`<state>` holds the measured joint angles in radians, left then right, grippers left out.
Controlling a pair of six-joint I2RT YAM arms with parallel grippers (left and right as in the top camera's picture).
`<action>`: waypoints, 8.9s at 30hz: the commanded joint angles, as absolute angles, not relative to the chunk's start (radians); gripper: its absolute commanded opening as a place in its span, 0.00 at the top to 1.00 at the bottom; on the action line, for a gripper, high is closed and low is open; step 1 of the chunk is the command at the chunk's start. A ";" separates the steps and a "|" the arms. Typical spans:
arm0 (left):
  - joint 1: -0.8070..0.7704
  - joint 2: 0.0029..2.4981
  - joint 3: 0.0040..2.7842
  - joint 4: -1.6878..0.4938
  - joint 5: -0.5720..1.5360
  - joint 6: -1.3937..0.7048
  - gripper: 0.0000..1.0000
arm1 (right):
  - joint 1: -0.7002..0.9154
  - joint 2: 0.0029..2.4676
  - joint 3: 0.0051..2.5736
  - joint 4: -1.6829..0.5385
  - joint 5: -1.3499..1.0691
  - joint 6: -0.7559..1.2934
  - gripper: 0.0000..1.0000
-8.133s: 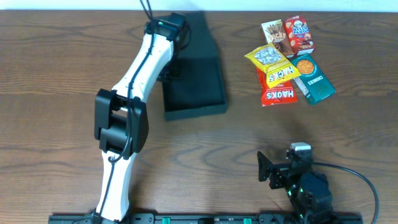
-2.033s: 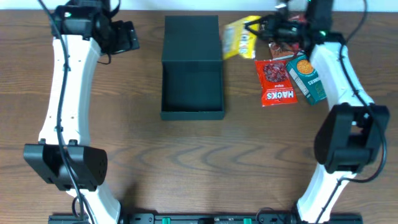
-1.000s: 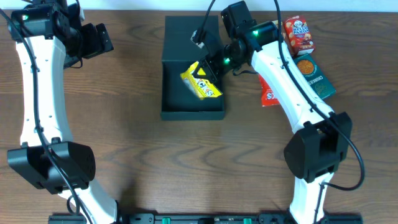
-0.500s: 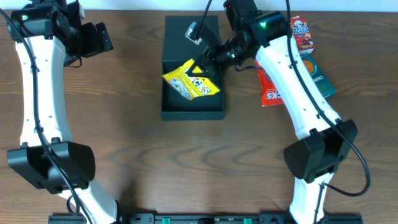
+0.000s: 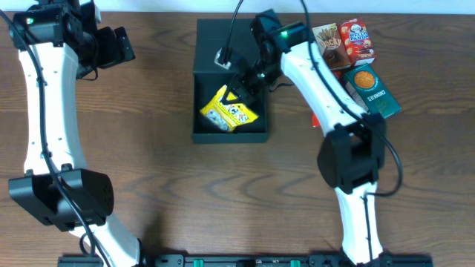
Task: Pack container
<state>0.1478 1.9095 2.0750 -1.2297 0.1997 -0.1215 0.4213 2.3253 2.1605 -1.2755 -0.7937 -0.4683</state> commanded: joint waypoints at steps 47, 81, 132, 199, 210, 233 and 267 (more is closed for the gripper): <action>0.152 1.917 2.077 -1.230 0.200 -0.100 0.05 | 0.511 2.362 2.129 -1.047 0.042 0.220 0.85; 0.152 1.917 2.077 -1.221 0.199 -0.081 0.05 | 0.516 2.313 2.249 -1.256 -0.056 0.307 0.99; 0.152 1.917 2.077 -1.177 0.199 -0.081 0.05 | 0.429 2.466 2.146 -1.189 -0.424 0.589 0.55; 0.152 1.917 2.077 -1.177 0.199 -0.081 0.05 | 0.368 2.376 2.297 -1.017 -0.984 0.086 0.99; 0.152 1.917 2.077 -1.177 0.200 -0.081 0.05 | 0.289 2.377 2.291 -1.119 -1.200 -0.204 0.99; 0.152 1.917 2.077 -1.179 0.200 -0.081 0.05 | 0.279 2.385 2.285 -1.126 -0.875 0.067 0.01; 0.152 1.917 2.077 -1.195 0.200 -0.086 0.05 | 0.480 2.548 2.287 -1.214 -0.367 0.067 0.99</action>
<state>0.1478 1.9095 2.0750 -1.1892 0.2031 -0.0994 0.4751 2.4985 2.2745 -1.2140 -0.3725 0.0616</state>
